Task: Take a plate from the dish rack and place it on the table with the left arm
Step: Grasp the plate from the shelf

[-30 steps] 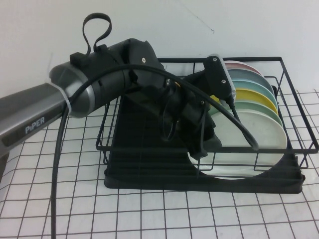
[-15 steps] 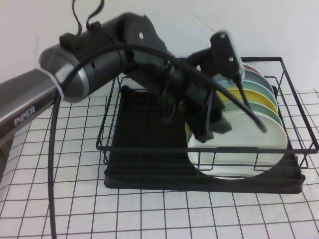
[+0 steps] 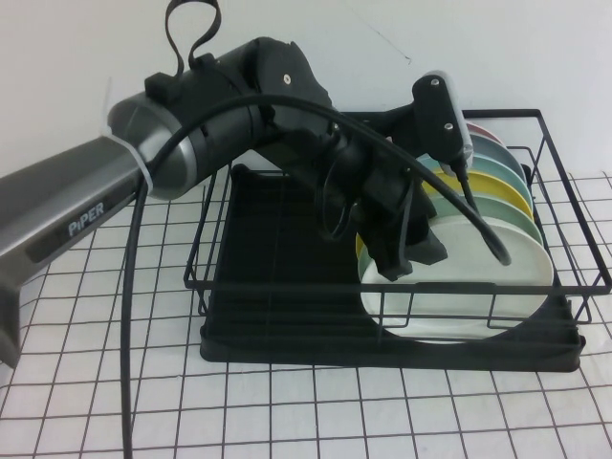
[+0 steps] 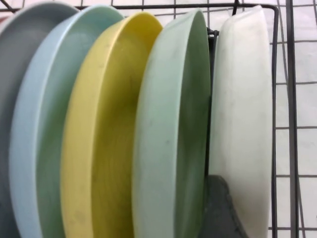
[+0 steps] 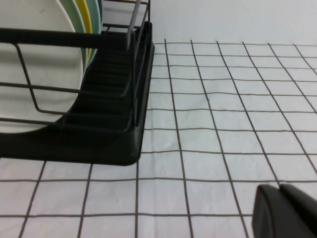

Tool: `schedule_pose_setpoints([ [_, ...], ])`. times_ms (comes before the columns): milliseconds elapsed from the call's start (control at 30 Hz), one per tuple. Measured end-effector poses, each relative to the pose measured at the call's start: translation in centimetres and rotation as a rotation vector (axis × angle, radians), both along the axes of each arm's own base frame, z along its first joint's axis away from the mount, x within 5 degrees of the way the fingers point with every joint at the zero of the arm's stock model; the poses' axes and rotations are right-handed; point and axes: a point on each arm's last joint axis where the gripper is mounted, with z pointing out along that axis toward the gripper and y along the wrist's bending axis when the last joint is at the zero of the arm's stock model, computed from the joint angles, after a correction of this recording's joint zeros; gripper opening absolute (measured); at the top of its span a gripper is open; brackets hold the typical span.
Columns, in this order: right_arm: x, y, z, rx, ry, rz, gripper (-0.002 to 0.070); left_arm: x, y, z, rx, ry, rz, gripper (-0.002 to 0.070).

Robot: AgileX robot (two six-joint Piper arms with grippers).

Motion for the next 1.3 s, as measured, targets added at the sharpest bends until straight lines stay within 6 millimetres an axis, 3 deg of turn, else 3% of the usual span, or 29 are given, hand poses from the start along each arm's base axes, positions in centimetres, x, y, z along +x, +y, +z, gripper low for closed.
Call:
schedule_pose_setpoints([
  [267, 0.0, 0.0, 0.0, 0.0, 0.0, 0.0, -0.0001, 0.4, -0.2, -0.4, 0.001, -0.044, -0.025, 0.0349],
  [633, 0.0, 0.0, 0.0, 0.0, 0.0, 0.0, -0.0001, 1.7, -1.1, -3.7, 0.028, -0.018, -0.016, 0.0323],
  [700, 0.0, 0.0, 0.0, 0.0, 0.0, 0.0, -0.0001, 1.8, -1.2, -3.7, 0.017, -0.022, -0.006, 0.0281],
  [800, 0.0, 0.0, 0.0, 0.0, 0.0, 0.0, -0.0001, 2.1, -1.4, -3.6, -0.012, -0.029, 0.017, 0.0119],
  [900, 0.0, 0.0, 0.0, 0.0, 0.0, 0.0, -0.0001, 2.2, -1.5, -3.4, -0.023, -0.035, 0.025, 0.0116],
  [1100, 0.0, 0.0, 0.0, 0.0, 0.0, 0.0, -0.0001, 1.8, -1.4, -1.2, -0.045, -0.027, 0.017, 0.0116],
  [1300, 0.0, 0.0, 0.0, 0.0, 0.0, 0.0, -0.0001, -0.2, -0.2, 4.6, -0.107, -0.054, 0.009, 0.0118],
])
